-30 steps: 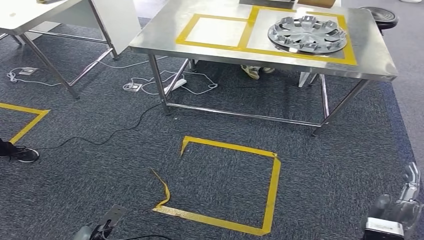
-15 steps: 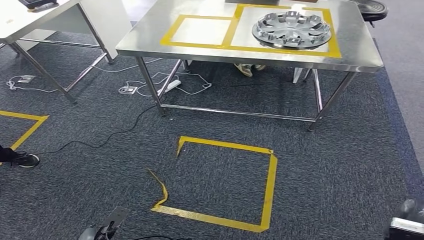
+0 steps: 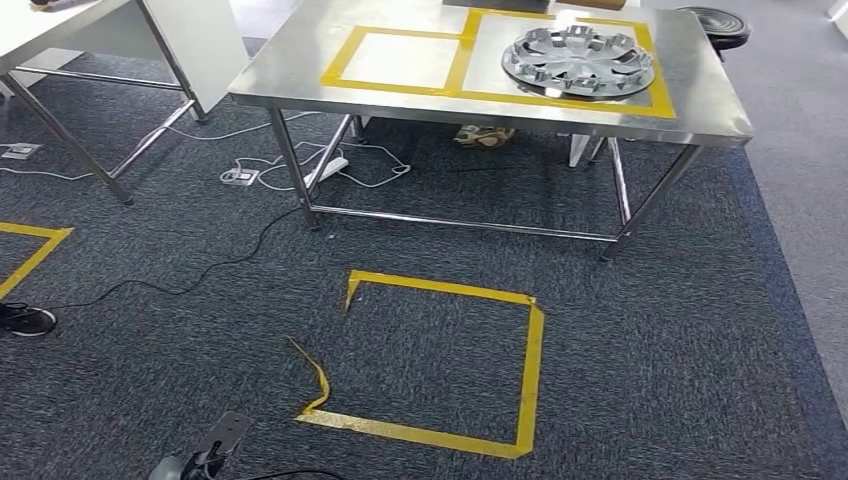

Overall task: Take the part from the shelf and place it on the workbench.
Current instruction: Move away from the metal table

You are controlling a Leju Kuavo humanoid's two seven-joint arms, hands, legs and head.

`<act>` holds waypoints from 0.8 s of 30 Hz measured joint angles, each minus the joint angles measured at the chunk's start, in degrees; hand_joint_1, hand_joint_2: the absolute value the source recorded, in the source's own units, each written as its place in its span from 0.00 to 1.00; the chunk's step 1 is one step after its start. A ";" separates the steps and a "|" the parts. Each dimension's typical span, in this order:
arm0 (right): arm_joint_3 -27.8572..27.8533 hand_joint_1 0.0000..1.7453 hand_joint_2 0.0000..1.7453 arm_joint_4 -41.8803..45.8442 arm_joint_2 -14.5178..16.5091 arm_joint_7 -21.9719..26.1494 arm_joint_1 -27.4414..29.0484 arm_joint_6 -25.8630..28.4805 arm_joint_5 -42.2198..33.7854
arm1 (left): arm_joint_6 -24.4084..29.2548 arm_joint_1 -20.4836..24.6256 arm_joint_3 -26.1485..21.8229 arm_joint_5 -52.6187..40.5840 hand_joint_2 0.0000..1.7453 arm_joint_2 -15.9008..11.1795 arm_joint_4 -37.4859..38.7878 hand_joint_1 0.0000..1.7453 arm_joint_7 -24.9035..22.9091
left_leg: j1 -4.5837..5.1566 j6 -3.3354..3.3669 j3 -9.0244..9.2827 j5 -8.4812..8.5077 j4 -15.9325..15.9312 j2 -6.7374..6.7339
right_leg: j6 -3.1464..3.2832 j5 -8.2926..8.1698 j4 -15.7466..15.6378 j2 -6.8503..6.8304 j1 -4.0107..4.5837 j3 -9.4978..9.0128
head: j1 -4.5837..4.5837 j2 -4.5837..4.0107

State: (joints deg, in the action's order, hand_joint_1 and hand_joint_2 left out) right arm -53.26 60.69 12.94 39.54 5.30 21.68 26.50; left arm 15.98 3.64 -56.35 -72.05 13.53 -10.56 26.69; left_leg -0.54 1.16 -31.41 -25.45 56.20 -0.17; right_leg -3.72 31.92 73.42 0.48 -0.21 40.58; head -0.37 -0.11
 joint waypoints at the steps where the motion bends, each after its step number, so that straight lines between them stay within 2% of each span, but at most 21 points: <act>1: -1.74 0.00 0.00 -2.73 -0.32 -0.02 -0.44 0.71 0.51 | 0.00 0.01 -0.02 0.01 0.00 -0.01 0.00 0.00 -0.02 | 0.04 0.00 0.02 0.00 0.01 -0.18 | 0.06 -1.22 -1.54 -0.07 -0.03 -0.88 | -0.01 0.00; 3: -4.40 0.00 0.00 -7.87 -1.19 -0.84 -1.82 2.82 1.85 | 0.01 0.05 -0.04 0.01 0.00 0.02 0.00 0.00 -0.03 | 0.11 -0.12 0.16 -0.05 0.03 -0.68 | 0.23 -4.79 -9.53 -0.70 0.03 -5.17 | -0.02 0.00; 4: -5.62 0.00 0.00 -10.75 -1.71 -1.70 -2.77 4.49 2.77 | 0.02 0.09 -0.04 0.01 0.00 0.03 0.00 0.00 -0.03 | 0.21 -0.30 0.20 -0.11 0.07 -0.92 | 0.47 -5.96 -13.25 -1.01 0.14 -7.10 | -0.02 0.00; 5: -6.89 0.00 0.00 -13.89 -2.17 -2.91 -3.66 6.51 3.70 | 0.04 0.13 -0.04 0.02 0.00 0.03 0.00 0.00 -0.03 | 0.30 -0.54 0.20 -0.15 0.12 -1.09 | 0.76 -6.43 -15.56 -1.24 0.26 -8.34 | 0.00 0.00; 8: -10.52 0.00 0.00 -23.23 -3.08 -8.48 -5.11 13.63 6.61 | 0.13 0.19 -0.06 0.07 0.00 0.04 0.00 0.00 -0.08 | 0.27 -1.53 0.09 -0.07 0.10 -1.32 | 1.99 -6.58 -16.52 -0.92 0.54 -8.84 | 0.00 0.00; 10: -11.92 0.00 0.00 -27.90 -3.27 -11.09 -5.44 16.35 7.91 | 0.16 0.17 -0.10 0.09 0.00 0.04 -0.01 0.00 -0.16 | 0.16 -2.20 -0.60 -1.39 1.68 -1.00 | 2.78 -6.94 -16.70 -0.61 0.39 -8.80 | 0.04 0.00; 11: -12.34 0.00 0.00 -29.66 -3.29 -11.99 -5.68 16.94 8.37 | 0.18 0.18 -0.12 0.10 0.00 0.04 -0.01 0.00 -0.19 | 0.14 -2.43 -1.63 -2.97 4.06 -0.74 | 3.11 -7.08 -16.80 -0.40 0.26 -8.77 | 0.10 0.00; 13: -13.03 0.00 0.00 -32.95 -3.34 -15.05 -6.29 17.56 9.66 | 0.22 0.17 -0.20 0.13 0.00 0.02 0.00 0.00 -0.20 | 0.14 -2.65 -5.08 -6.85 11.73 -0.37 | 3.44 -7.15 -16.80 0.14 0.24 -8.57 | 0.19 0.00; 14: -13.30 0.00 0.00 -34.39 -3.34 -17.29 -6.50 17.74 10.62 | 0.24 0.14 -0.26 0.14 0.00 0.01 0.00 0.00 -0.20 | 0.14 -2.68 -6.60 -8.01 15.01 -0.32 | 3.50 -7.17 -16.79 0.43 0.25 -8.52 | 0.18 0.00; 15: -13.50 0.00 0.00 -35.71 -3.33 -19.66 -6.60 17.82 11.65 | 0.26 0.11 -0.33 0.17 0.00 0.00 0.00 0.00 -0.20 | 0.14 -2.67 -7.39 -8.16 16.68 -0.29 | 3.53 -7.18 -16.78 0.72 0.25 -8.49 | 0.18 0.00; 16: -13.62 0.00 0.00 -36.88 -3.30 -21.76 -6.62 17.81 12.58 | 0.28 0.08 -0.41 0.19 0.00 -0.01 0.00 0.00 -0.20 | 0.14 -2.62 -7.08 -7.11 16.02 -0.26 | 3.52 -7.20 -16.76 1.02 0.25 -8.51 | 0.17 0.00; 17: -13.69 0.00 0.00 -37.97 -3.22 -23.42 -6.65 17.75 13.42 | 0.31 0.08 -0.51 0.21 0.00 -0.03 -0.01 0.00 -0.20 | 0.12 -2.52 -5.75 -5.24 13.30 -0.15 | 3.47 -7.22 -16.75 1.36 0.23 -8.54 | 0.17 0.00; 19: -13.75 0.00 0.00 -39.87 -2.95 -25.51 -6.86 17.09 14.89 | 0.36 0.12 -0.76 0.21 0.00 -0.11 -0.01 0.00 -0.20 | -0.05 -2.28 -1.91 -1.57 5.39 1.07 | 3.19 -7.23 -16.49 2.09 0.35 -8.43 | 0.19 0.00; 20: -13.73 0.00 0.00 -40.65 -2.76 -26.11 -7.02 16.58 15.63 | 0.37 0.15 -0.86 0.17 0.00 -0.14 -0.01 0.00 -0.18 | -0.13 -2.16 -0.60 -0.67 2.52 1.72 | 2.96 -7.25 -16.30 2.45 0.44 -8.20 | 0.15 0.00; 22: -13.70 0.00 0.00 -41.87 -2.39 -26.95 -7.22 15.65 16.88 | 0.43 0.20 -0.96 0.09 0.00 -0.17 0.00 0.00 -0.09 | -0.10 -1.80 0.14 -0.51 0.41 2.38 | 2.34 -7.37 -16.03 3.04 0.52 -7.66 | 0.14 0.00; 24: -13.66 0.00 0.00 -42.76 -2.03 -27.18 -7.18 15.42 17.35 | 0.50 0.25 -1.04 0.07 0.00 -0.15 0.00 0.00 0.00 | -0.11 -1.18 -0.02 -0.30 0.38 1.88 | 1.73 -7.27 -15.87 2.93 0.29 -7.17 | 0.15 0.00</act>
State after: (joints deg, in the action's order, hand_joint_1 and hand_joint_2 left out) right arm -66.92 17.93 10.91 12.36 -1.88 37.11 43.85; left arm 16.48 3.88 -57.39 -71.97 13.38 -10.56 26.69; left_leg -0.64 -0.02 -31.43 -25.75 56.59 1.71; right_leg -1.99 24.65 57.54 3.41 0.08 33.41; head -0.22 -0.11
